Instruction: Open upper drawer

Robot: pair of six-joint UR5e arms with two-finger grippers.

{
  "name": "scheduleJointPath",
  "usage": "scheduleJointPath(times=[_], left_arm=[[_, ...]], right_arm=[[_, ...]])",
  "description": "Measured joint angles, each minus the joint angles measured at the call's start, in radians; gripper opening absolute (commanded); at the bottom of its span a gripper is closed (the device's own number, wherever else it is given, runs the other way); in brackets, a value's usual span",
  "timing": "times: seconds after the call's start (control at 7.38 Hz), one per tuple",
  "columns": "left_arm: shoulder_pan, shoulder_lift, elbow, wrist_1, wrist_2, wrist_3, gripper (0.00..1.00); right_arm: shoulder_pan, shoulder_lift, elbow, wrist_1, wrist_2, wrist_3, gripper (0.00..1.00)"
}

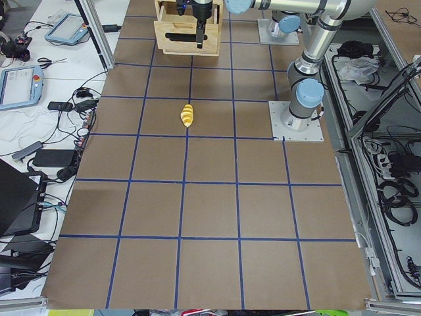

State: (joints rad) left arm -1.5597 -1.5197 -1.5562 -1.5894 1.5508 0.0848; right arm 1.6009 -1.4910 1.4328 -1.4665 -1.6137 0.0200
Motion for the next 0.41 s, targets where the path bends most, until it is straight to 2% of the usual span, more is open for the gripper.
scheduleJointPath(times=[0.41], left_arm=[[0.003,0.005,0.007,0.000,0.008,0.001,1.00]], right_arm=[[0.001,0.000,0.000,0.000,0.000,-0.001,1.00]])
